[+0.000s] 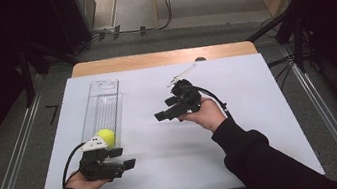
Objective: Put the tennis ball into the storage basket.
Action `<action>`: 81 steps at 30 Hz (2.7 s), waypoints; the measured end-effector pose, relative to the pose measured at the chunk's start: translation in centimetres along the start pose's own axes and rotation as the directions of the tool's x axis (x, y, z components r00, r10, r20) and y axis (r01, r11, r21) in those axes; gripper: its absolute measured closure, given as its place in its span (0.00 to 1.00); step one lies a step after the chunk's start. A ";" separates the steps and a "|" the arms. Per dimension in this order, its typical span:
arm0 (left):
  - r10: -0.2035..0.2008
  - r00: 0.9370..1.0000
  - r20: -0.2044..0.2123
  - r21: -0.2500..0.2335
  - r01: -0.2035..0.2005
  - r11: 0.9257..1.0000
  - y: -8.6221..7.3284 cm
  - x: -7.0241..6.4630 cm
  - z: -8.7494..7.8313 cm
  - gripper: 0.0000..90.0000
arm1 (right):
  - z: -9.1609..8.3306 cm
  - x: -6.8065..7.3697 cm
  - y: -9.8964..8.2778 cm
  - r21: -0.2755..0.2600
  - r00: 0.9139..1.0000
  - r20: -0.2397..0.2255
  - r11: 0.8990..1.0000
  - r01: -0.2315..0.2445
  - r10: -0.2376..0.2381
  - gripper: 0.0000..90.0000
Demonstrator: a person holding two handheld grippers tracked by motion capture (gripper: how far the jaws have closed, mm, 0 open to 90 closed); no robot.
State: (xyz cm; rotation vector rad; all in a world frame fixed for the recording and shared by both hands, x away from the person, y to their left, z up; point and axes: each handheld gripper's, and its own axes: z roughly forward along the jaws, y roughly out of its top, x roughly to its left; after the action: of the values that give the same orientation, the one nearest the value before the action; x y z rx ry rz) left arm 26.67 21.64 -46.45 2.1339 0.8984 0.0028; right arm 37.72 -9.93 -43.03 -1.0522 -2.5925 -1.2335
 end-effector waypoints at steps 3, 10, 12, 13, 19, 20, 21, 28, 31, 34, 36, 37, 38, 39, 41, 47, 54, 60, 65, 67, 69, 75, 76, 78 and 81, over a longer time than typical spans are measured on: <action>0.000 1.000 0.001 -0.003 0.000 1.000 0.0 0.0 0.0 0.33 | -0.2 -0.1 -0.5 0.011 1.000 0.009 1.000 -0.005 0.005 0.20; 0.001 1.000 0.003 -0.012 -0.001 1.000 0.0 0.0 -0.1 0.33 | -0.9 -0.5 -1.3 0.007 1.000 0.015 1.000 -0.013 0.013 0.20; 0.001 1.000 0.003 -0.012 -0.001 1.000 0.0 0.0 -0.2 0.33 | -1.1 -0.6 -1.5 0.004 1.000 0.018 1.000 -0.012 0.012 0.20; 0.000 1.000 0.004 -0.013 0.000 1.000 0.0 0.0 -0.2 0.33 | -1.2 -0.5 -1.6 0.001 1.000 0.017 1.000 -0.016 0.016 0.20; 0.001 1.000 0.004 -0.013 -0.001 1.000 0.0 0.0 -0.2 0.33 | -2.3 -0.6 -2.1 -0.008 1.000 0.023 1.000 -0.012 0.012 0.20; 0.000 1.000 0.004 -0.014 0.000 1.000 0.0 0.0 -0.2 0.33 | -2.5 -0.6 -2.3 -0.009 1.000 0.022 1.000 -0.015 0.015 0.20; 0.001 1.000 0.006 -0.014 -0.001 1.000 0.0 0.0 -0.2 0.33 | -2.6 -0.7 -2.4 -0.011 1.000 0.022 1.000 -0.016 0.016 0.20; 0.001 1.000 0.004 -0.014 -0.001 1.000 0.0 0.0 -0.2 0.33 | -3.6 -0.8 -3.4 -0.015 0.999 0.025 1.000 -0.024 0.024 0.20; 0.000 1.000 0.003 -0.013 0.000 1.000 0.0 0.0 -0.2 0.33 | -3.9 -0.9 -3.7 -0.027 0.999 0.027 0.999 -0.031 0.031 0.20; 0.000 1.000 0.004 -0.015 0.000 1.000 0.0 -0.1 -0.2 0.33 | -4.1 -1.0 -4.1 -0.027 0.999 0.037 0.999 -0.034 0.035 0.20; 0.000 1.000 0.003 -0.013 0.000 1.000 0.0 0.0 -0.2 0.33 | -4.2 -0.9 -4.2 -0.026 0.999 0.043 0.999 -0.029 0.030 0.20; 0.000 1.000 0.003 -0.013 0.000 1.000 0.0 0.0 -0.2 0.33 | -4.3 -0.8 -4.4 -0.023 0.999 0.049 0.999 -0.024 0.025 0.20; 0.000 1.000 0.003 -0.013 0.000 1.000 0.0 0.0 -0.2 0.33 | -4.3 -0.8 -4.4 -0.023 0.998 0.050 0.999 -0.024 0.025 0.20; 0.000 1.000 0.003 -0.014 0.000 1.000 0.0 0.0 -0.2 0.33 | -4.4 -0.7 -4.6 -0.022 0.998 0.053 0.999 -0.023 0.024 0.20; 0.001 1.000 0.003 -0.014 -0.001 1.000 0.0 0.0 -0.3 0.33 | -4.5 -0.7 -4.8 -0.027 0.998 0.052 0.999 -0.026 0.027 0.20; 0.000 1.000 0.002 -0.012 0.000 1.000 0.0 0.0 -0.2 0.33 | -5.1 -0.7 -5.5 -0.039 0.998 0.063 0.999 -0.023 0.025 0.20; 0.000 1.000 0.002 -0.013 0.000 1.000 0.0 0.0 -0.2 0.33 | -5.6 -0.7 -6.3 -0.050 0.997 0.071 0.999 -0.011 0.015 0.20; 0.000 1.000 0.002 -0.013 0.000 1.000 0.0 0.0 -0.3 0.33 | -6.0 -0.8 -7.1 -0.054 0.997 0.078 0.998 -0.016 0.020 0.20; 0.000 1.000 0.001 -0.014 0.000 1.000 0.0 0.0 -0.3 0.33 | -6.3 -1.0 -7.8 -0.054 0.996 0.089 0.998 -0.025 0.030 0.20; 0.000 1.000 0.000 -0.015 0.000 1.000 0.0 0.0 -0.3 0.33 | -6.5 -1.1 -8.1 -0.056 0.995 0.100 0.998 -0.025 0.030 0.20; 0.001 1.000 0.001 -0.014 -0.001 1.000 0.0 0.0 -0.3 0.33 | -6.7 -1.3 -8.4 -0.059 0.994 0.108 0.998 -0.026 0.032 0.20; 0.001 1.000 0.000 -0.014 -0.001 1.000 0.0 -0.1 -0.3 0.33 | -7.4 -1.5 -9.5 -0.076 0.992 0.117 0.996 -0.036 0.045 0.20; 0.001 1.000 0.001 -0.015 -0.001 1.000 0.0 -0.1 -0.3 0.33 | -7.5 -1.5 -9.7 -0.077 0.992 0.118 0.996 -0.034 0.043 0.20; 0.001 1.000 0.000 -0.015 -0.001 1.000 0.0 -0.1 -0.3 0.33 | -7.7 -1.4 -10.1 -0.080 0.992 0.123 0.996 -0.030 0.039 0.20; 0.000 1.000 -0.001 -0.015 0.000 1.000 0.0 -0.1 -0.3 0.33 | -8.0 -1.4 -10.5 -0.081 0.990 0.133 0.996 -0.030 0.041 0.20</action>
State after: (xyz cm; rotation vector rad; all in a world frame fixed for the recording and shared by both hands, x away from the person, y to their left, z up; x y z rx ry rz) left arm 26.57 21.79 -46.21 2.1207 0.8961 0.0105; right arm 30.68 -21.01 -45.05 -1.2313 -2.6287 -1.3099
